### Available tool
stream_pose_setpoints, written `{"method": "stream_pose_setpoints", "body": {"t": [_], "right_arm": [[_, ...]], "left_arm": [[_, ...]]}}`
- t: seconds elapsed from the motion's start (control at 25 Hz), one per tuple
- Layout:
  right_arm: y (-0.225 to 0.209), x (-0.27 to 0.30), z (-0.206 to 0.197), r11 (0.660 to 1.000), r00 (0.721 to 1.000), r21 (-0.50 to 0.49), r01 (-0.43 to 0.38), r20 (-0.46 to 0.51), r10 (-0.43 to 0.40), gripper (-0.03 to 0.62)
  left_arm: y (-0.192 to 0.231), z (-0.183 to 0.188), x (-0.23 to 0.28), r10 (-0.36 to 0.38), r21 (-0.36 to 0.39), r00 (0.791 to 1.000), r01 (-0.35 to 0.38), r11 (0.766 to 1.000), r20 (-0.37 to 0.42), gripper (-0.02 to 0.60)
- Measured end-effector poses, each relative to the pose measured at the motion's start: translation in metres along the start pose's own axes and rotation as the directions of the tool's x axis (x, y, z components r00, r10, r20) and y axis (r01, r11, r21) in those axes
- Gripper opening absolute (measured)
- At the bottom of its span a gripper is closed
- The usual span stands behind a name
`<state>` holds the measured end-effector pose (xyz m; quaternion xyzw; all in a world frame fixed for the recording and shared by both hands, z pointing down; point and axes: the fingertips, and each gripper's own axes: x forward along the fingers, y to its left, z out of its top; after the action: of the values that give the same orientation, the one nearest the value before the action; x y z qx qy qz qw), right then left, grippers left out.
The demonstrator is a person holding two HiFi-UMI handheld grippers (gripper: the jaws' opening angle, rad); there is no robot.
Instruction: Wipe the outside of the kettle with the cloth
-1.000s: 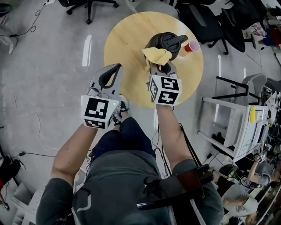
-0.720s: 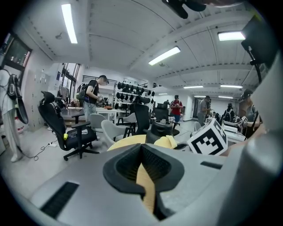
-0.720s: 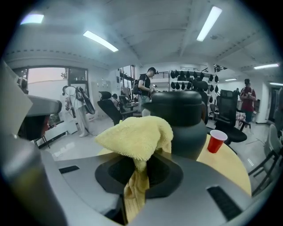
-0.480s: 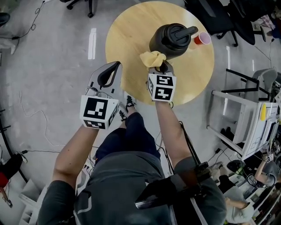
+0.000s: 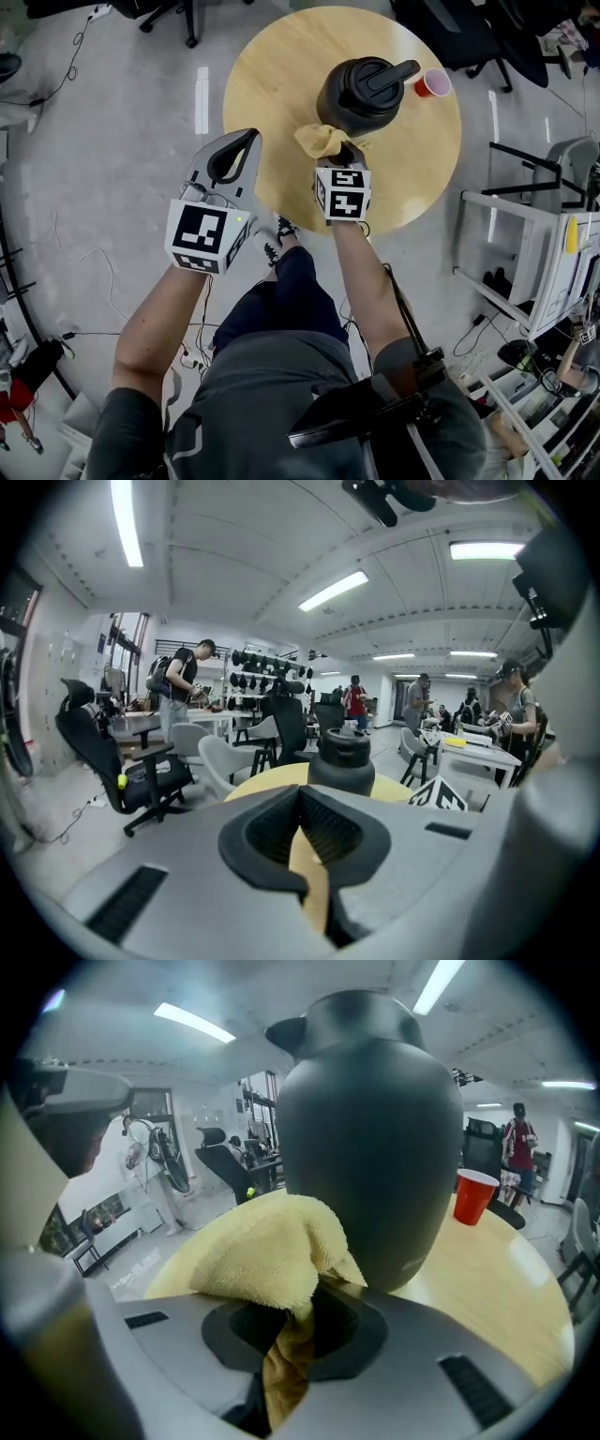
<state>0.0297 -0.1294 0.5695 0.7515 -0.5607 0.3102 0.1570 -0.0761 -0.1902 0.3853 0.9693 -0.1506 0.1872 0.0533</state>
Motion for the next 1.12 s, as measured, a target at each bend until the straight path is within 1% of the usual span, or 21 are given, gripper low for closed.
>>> {"method": "stream_pose_setpoints", "body": {"t": [0.08,0.16,0.2,0.28,0.36,0.44,0.48,0.56,0.6,0.68,0.76,0.88,0.96,1.0,1.12], "right_arm": [[-0.003,0.002,0.0,1.0,1.0,0.005,-0.008,-0.008,0.008,0.071],[-0.005,0.004,0.0,1.0,1.0,0.003,-0.01,-0.019,0.01,0.071],[-0.004,0.005,-0.002,1.0,1.0,0.005,-0.013,-0.024,0.013,0.071],[0.001,0.001,0.001,0.999,0.999,0.025,-0.032,-0.012,0.033,0.071],[0.009,-0.011,0.015,0.997,0.997,0.039,-0.066,0.032,0.065,0.071],[0.018,-0.031,0.035,0.995,0.991,0.018,-0.102,0.09,0.099,0.071],[0.023,-0.042,0.049,0.993,0.985,0.004,-0.114,0.131,0.112,0.071],[0.031,-0.063,0.084,0.993,0.966,-0.013,-0.121,0.229,0.12,0.071],[0.036,-0.072,0.1,0.993,0.955,-0.01,-0.12,0.272,0.118,0.071],[0.042,-0.083,0.122,0.993,0.94,0.022,-0.115,0.326,0.102,0.071],[0.042,-0.083,0.134,0.995,0.935,0.053,-0.083,0.35,0.059,0.071],[0.034,-0.069,0.14,0.997,0.939,0.081,-0.008,0.344,-0.021,0.071],[0.03,-0.064,0.141,0.994,0.936,0.096,0.056,0.341,-0.086,0.071],[0.029,-0.063,0.14,0.99,0.93,0.103,0.092,0.346,-0.123,0.071],[0.028,-0.063,0.136,0.973,0.91,0.125,0.195,0.347,-0.227,0.071]], "left_arm": [[0.003,0.025,0.018,-0.046,0.106,0.999,0.044,0.993,0.02,0.009],[0.007,0.05,0.039,-0.088,0.22,0.996,0.079,0.972,0.03,0.009],[0.009,0.06,0.048,-0.109,0.26,0.994,0.098,0.961,0.029,0.009],[0.01,0.075,0.066,-0.159,0.305,0.987,0.147,0.941,0.015,0.009],[0.012,0.085,0.083,-0.2,0.315,0.98,0.191,0.93,-0.005,0.009],[0.012,0.089,0.098,-0.232,0.32,0.973,0.226,0.92,-0.021,0.009],[0.01,0.09,0.105,-0.253,0.333,0.967,0.248,0.91,-0.028,0.009],[0.006,0.094,0.117,-0.3,0.36,0.953,0.292,0.886,-0.035,0.009],[0.005,0.095,0.121,-0.32,0.362,0.947,0.311,0.879,-0.035,0.009],[0.005,0.097,0.127,-0.354,0.336,0.935,0.342,0.877,-0.029,0.009],[0.004,0.095,0.132,-0.387,0.314,0.922,0.374,0.873,-0.022,0.009],[0.007,0.093,0.143,-0.442,0.312,0.897,0.425,0.85,-0.018,0.009],[0.012,0.092,0.151,-0.487,0.317,0.874,0.466,0.826,-0.015,0.009],[0.013,0.091,0.154,-0.509,0.322,0.861,0.486,0.812,-0.016,0.009],[0.014,0.091,0.161,-0.582,0.322,0.813,0.555,0.767,-0.015,0.009]]}}
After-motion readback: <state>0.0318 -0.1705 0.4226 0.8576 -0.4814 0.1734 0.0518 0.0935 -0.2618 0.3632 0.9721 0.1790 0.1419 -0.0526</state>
